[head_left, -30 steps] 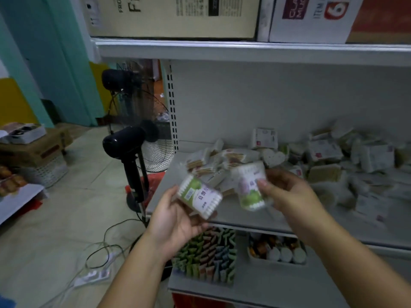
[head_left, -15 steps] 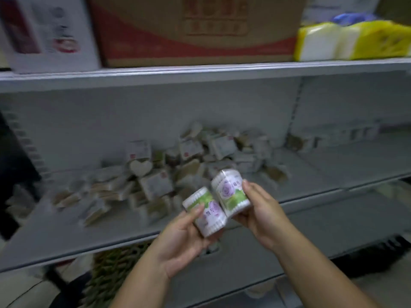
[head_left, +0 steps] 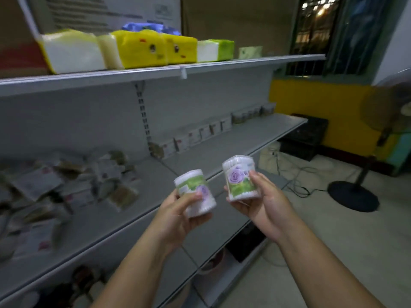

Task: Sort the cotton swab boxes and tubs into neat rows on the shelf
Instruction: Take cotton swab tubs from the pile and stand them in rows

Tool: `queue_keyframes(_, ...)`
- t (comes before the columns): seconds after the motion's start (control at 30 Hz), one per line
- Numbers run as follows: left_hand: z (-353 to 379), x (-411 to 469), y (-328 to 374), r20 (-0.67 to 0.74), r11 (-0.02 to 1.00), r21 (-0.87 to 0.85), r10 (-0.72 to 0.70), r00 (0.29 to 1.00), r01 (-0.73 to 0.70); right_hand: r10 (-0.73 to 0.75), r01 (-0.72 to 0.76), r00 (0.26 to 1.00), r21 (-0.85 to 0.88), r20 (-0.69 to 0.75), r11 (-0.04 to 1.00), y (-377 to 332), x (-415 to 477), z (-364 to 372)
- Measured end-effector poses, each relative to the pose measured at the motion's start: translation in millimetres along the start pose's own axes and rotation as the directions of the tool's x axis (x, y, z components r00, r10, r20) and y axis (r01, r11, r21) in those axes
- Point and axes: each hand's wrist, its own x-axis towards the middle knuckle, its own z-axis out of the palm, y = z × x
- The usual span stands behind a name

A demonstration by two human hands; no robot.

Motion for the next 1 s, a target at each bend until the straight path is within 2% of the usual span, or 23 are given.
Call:
queue_keyframes(0.13, 41, 54, -16, -0.012, 0.989, 0.150, -0.004, 1.000, 0.005, -0.049, 0.051, 0.993, 0.010, -0.104, 0.999, -34, 25, -48)
queue_keyframes(0.27, 74, 122, -35, -0.050, 0.977, 0.209, 0.048, 0.998, -0.037, -0.077, 0.081, 0.975, 0.014, -0.208, 0.997, -58, 61, -93)
queue_keyframes(0.37, 96, 178, -48, 0.009, 0.978, 0.206, 0.037, 0.999, -0.038, -0.072, 0.075, 0.951, -0.001, -0.300, 0.997, -81, 96, -124)
queue_keyframes(0.43, 111, 215, -52, 0.072, 0.989, 0.144, 0.017, 0.997, -0.027, -0.081, 0.079, 0.939, -0.022, -0.333, 0.997, -101, 123, -139)
queue_keyframes(0.6, 152, 305, -58, 0.127, 0.999, 0.049, 0.010, 0.992, -0.016, -0.140, 0.124, 0.924, -0.066, -0.356, 0.990, -139, 181, -178)
queue_keyframes(0.8, 195, 378, -87, -0.035, 0.997, 0.006, 0.077, 0.996, -0.077, -0.123, 0.096, 0.913, -0.088, -0.390, 0.992, -156, 238, -237)
queue_keyframes(1.0, 240, 448, -98, -0.134, 0.978, 0.106, 0.192, 0.972, -0.179, -0.144, 0.102, 0.950, -0.162, -0.278, 0.982, -194, 317, -297)
